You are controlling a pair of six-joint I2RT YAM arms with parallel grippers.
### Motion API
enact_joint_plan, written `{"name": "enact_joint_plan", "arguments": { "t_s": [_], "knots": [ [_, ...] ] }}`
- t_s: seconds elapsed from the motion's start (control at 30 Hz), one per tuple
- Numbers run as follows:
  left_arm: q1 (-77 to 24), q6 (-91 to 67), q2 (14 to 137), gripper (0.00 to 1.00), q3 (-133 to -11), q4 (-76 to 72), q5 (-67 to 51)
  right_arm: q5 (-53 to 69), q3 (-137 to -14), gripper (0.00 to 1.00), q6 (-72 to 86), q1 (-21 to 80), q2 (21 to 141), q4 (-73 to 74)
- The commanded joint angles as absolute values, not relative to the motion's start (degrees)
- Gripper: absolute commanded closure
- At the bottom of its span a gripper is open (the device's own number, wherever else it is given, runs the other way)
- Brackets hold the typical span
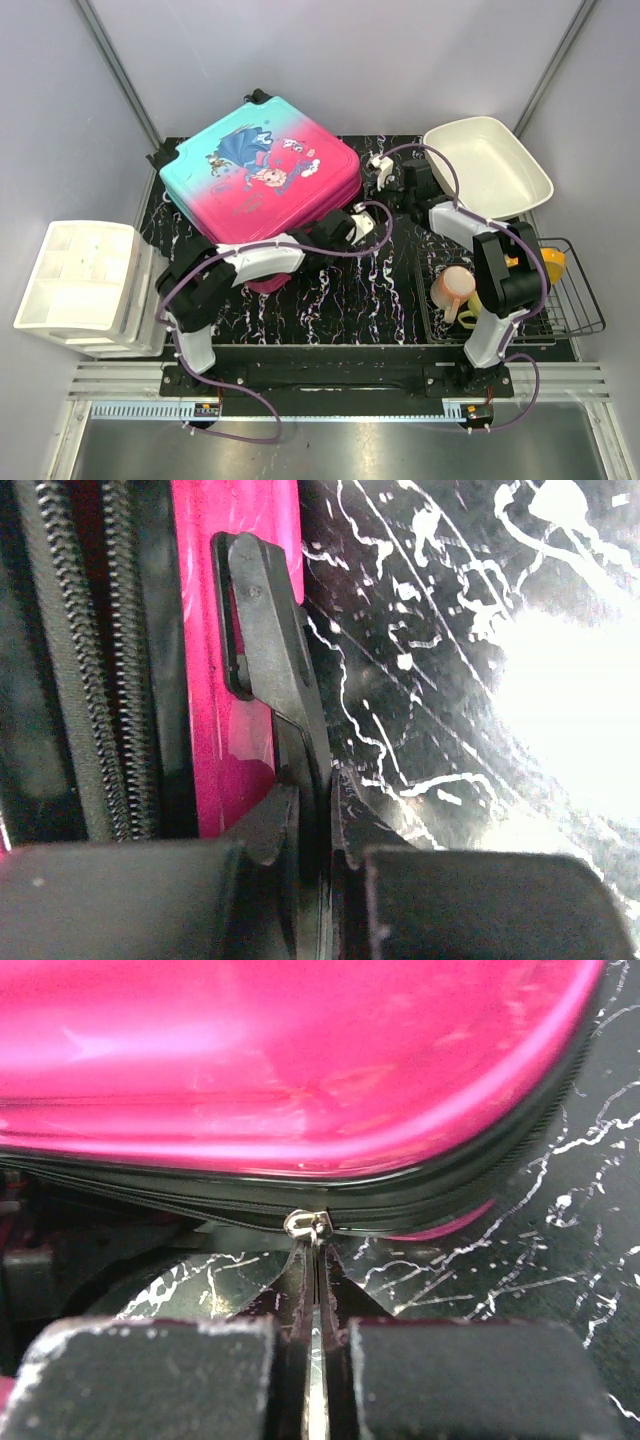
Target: Open, take out, and arrange the luggage
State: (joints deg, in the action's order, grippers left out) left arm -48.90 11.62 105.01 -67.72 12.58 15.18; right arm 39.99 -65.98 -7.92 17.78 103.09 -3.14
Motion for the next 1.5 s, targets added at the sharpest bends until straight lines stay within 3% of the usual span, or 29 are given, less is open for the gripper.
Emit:
{"name": "enact_joint_plan", "arguments": {
  "t_s": [0.0,0.37,0.6,1.2,1.23,1.27,1.37,1.43,1.47],
  "knots": [
    [-53.51,27.55,102.05,1.0,-60.75,22.86,8.97,40.34,-68.21,1.0,-11.33,14.16,98.27,-4.67],
    [-61.17,49.02,86.5,1.0,-42.74,23.29,2.02,41.4,-53.71,1.0,-23.54,12.57,82.37,7.38],
    [-61.44,57.74,75.68,1.0,-31.83,24.87,2.02,37.53,-53.61,1.0,-26.28,11.52,82.18,7.03],
    [-61.61,64.17,73.73,1.0,-26.54,24.17,0.44,43.95,-64.33,1.0,-7.83,12.13,102.56,-21.53],
    [-61.7,62.94,74.09,0.98,-28.37,24.26,1.14,43.95,-65.29,1.0,-7.39,12.22,102.92,-21.19],
    [-61.53,60.06,74.7,0.78,-29.61,24.78,1.66,43.68,-65.48,1.0,-7.47,12.04,103.18,-21.01],
    [-61.52,54.69,77.07,0.34,-35.93,27.5,4.56,42.37,-65.3,1.0,-8.61,11.69,102.57,-19.61],
    [-61.44,52.83,77.87,0.25,-39.35,27.6,7.54,41.4,-65.3,1.0,-9.75,11.08,102.31,-17.51],
    [-61.44,51.69,77.96,0.16,-40.42,27.16,8.43,41.31,-65.39,1.0,-10.02,10.81,102.22,-16.79]
  ]
}}
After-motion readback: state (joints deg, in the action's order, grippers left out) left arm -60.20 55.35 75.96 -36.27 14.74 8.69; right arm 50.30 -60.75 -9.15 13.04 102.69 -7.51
